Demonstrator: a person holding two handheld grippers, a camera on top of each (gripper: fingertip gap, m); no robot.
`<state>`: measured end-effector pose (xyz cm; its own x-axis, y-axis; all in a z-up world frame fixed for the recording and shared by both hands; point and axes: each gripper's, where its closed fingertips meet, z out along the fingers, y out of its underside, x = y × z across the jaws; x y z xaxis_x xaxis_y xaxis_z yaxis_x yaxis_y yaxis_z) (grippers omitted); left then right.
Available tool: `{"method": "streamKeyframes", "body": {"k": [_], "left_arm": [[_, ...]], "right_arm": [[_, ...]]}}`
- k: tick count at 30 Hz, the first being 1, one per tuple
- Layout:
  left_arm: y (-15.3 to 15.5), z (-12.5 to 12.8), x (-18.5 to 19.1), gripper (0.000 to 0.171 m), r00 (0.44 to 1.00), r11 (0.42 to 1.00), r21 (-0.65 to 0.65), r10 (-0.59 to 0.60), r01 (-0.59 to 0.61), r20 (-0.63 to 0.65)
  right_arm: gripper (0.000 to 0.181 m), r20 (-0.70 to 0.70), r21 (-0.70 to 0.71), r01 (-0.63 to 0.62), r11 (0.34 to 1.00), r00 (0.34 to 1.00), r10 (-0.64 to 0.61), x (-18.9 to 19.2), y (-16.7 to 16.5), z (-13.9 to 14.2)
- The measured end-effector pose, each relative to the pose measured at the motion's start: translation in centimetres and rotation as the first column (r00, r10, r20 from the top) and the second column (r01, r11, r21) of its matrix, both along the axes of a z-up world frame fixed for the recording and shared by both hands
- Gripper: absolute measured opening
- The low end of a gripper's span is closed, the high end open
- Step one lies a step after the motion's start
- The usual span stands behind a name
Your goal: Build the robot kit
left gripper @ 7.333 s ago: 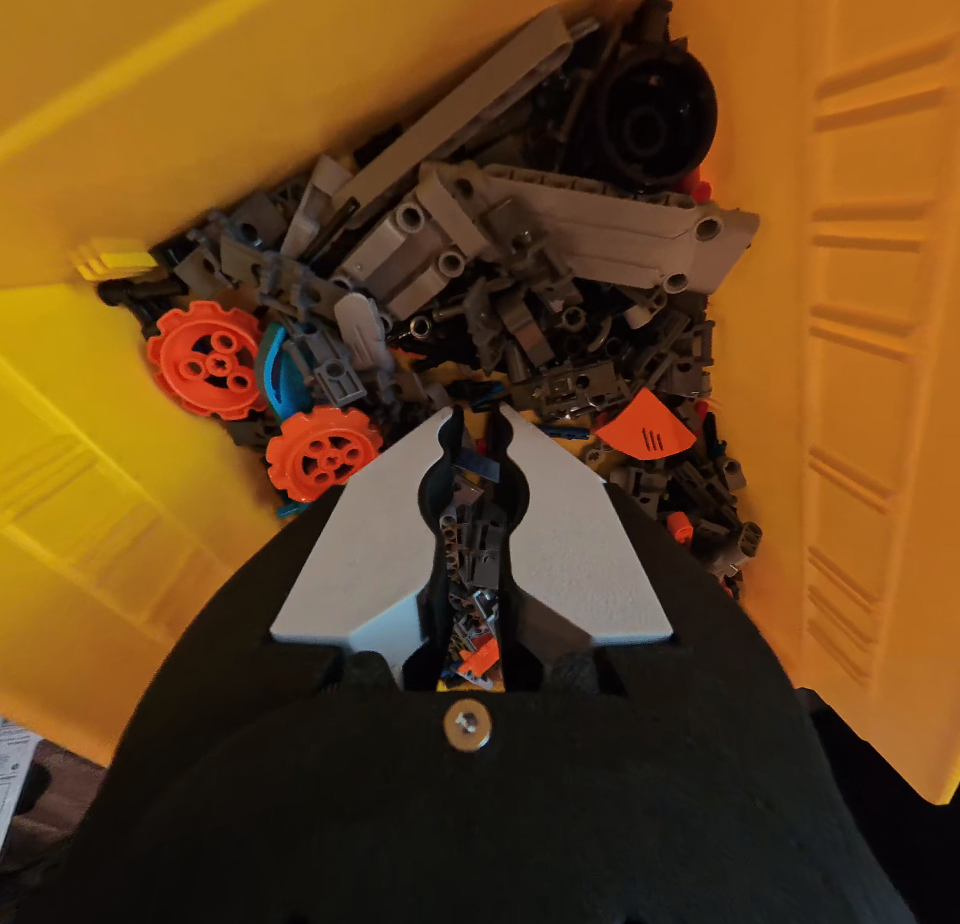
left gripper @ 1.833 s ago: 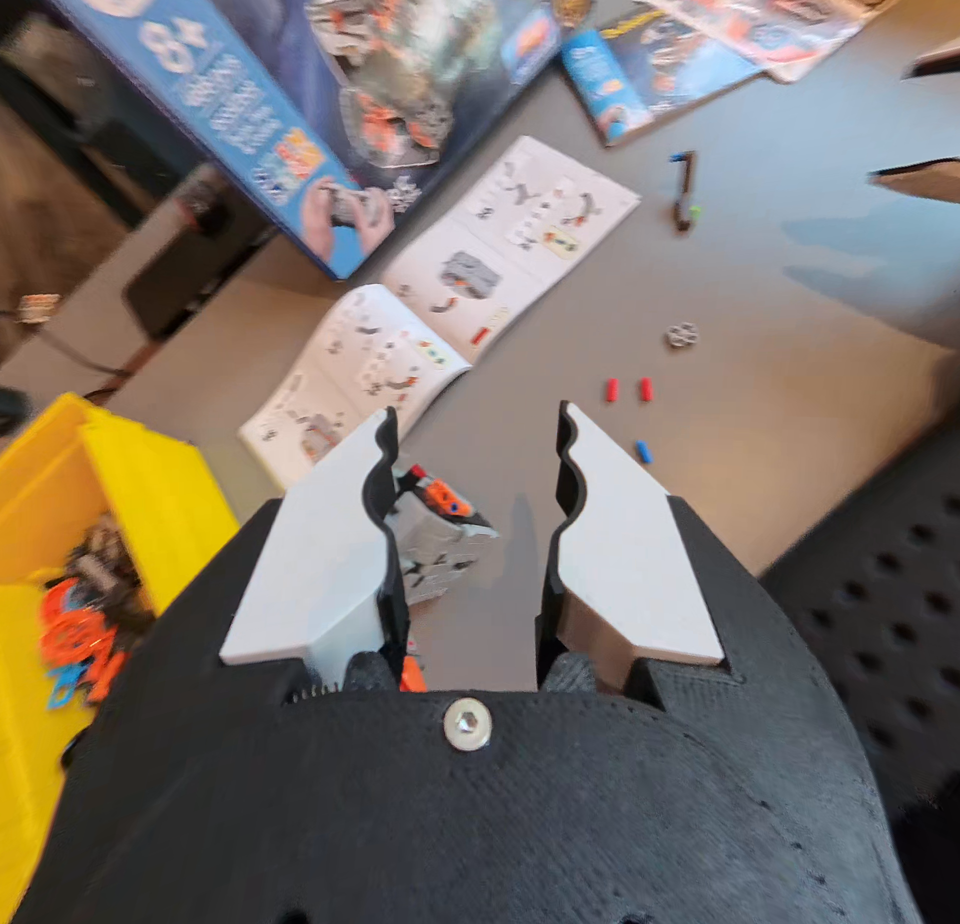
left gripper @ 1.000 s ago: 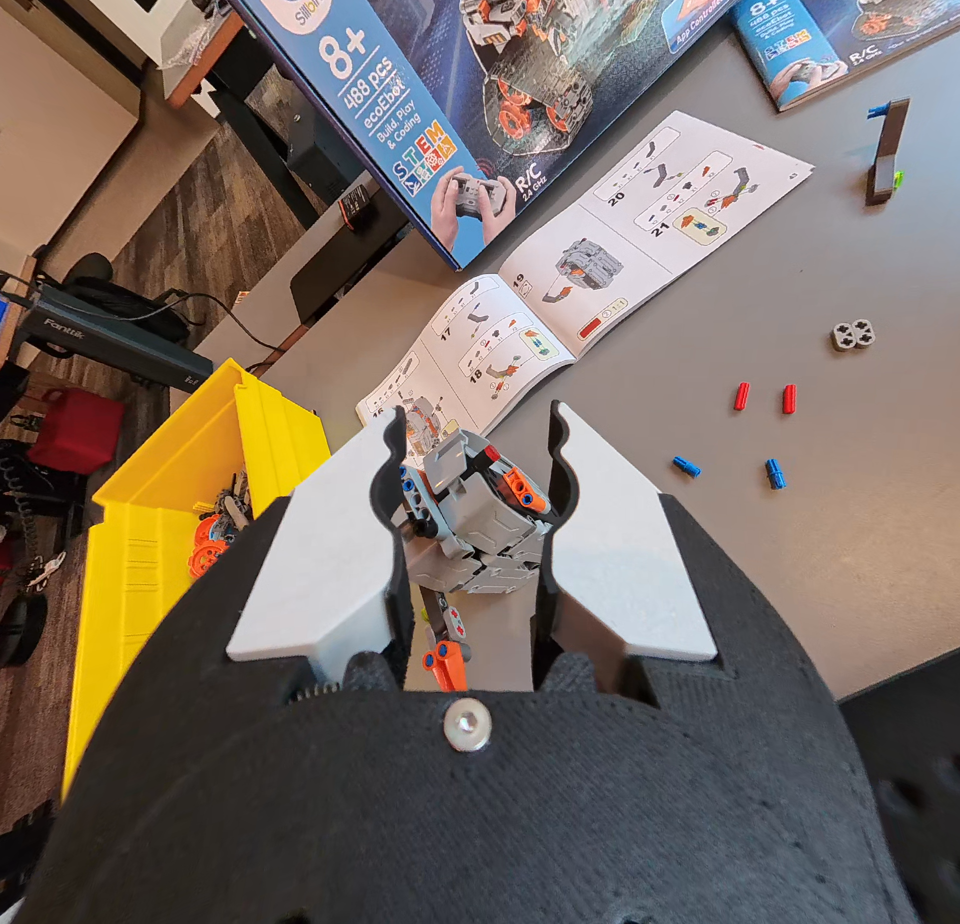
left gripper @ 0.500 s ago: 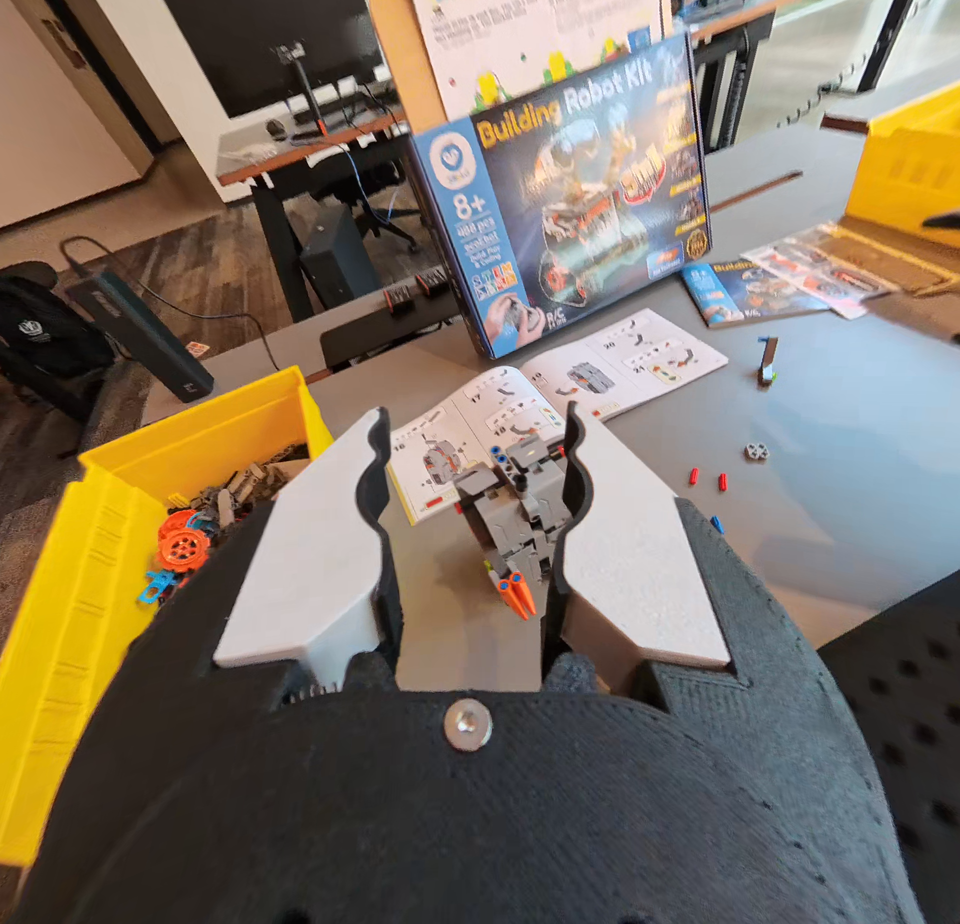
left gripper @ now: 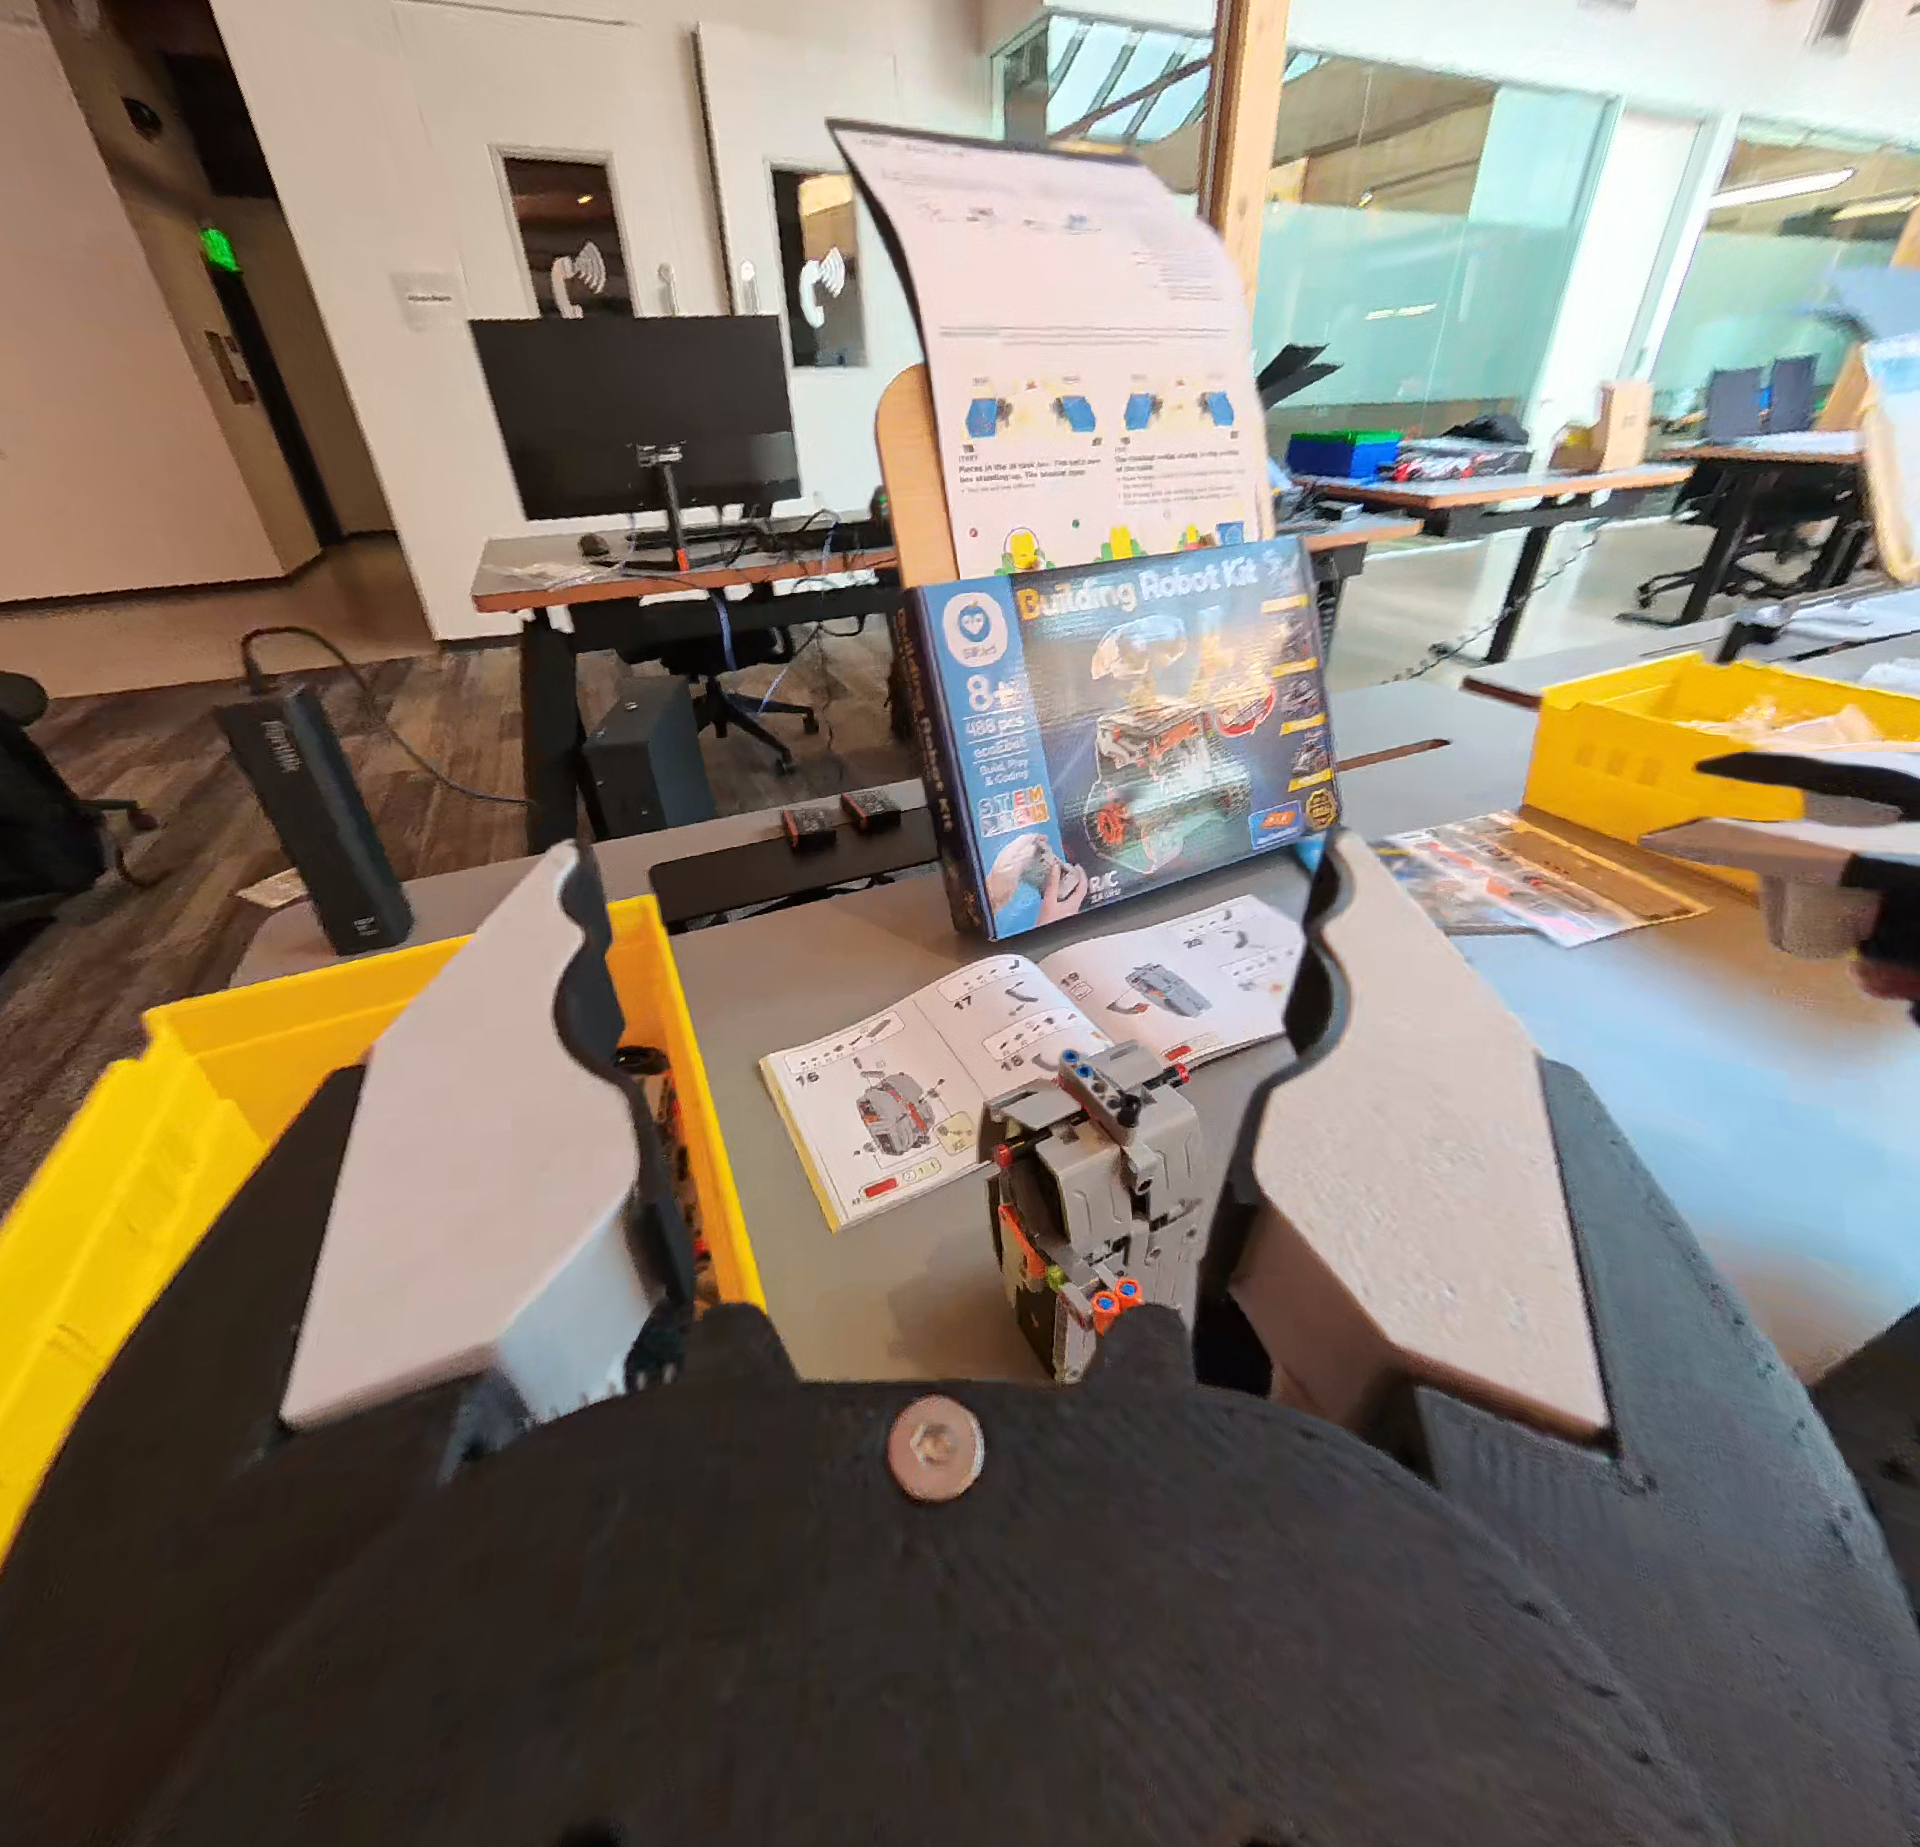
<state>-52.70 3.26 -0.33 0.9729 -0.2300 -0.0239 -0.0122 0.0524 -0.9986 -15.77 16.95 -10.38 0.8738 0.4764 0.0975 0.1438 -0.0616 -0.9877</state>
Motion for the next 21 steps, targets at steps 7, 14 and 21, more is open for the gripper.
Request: {"method": "streamKeyframes", "body": {"k": [7, 14, 21], "left_arm": [[0.7, 2.8, -0.8, 0.123, 0.986, 0.982, 0.123, -0.153, 0.143, 0.073], [2.8, 6.7, -2.7, 0.117, 0.993, 0.978, 0.169, -0.119, 0.12, -0.016], [4.9, 10.7, -5.3, 0.111, 0.993, 0.975, 0.209, -0.06, 0.079, -0.099]], "right_arm": [[0.105, -0.163, 0.127, -0.156, 0.98, 0.971, 0.175, 1.7, 3.4, 5.6], [0.099, -0.246, 0.231, -0.084, 0.969, 0.959, 0.141, 2.0, 7.8, 5.0], [0.098, -0.179, 0.268, -0.058, 0.962, 0.978, 0.109, 1.6, 7.5, 2.8]]}}
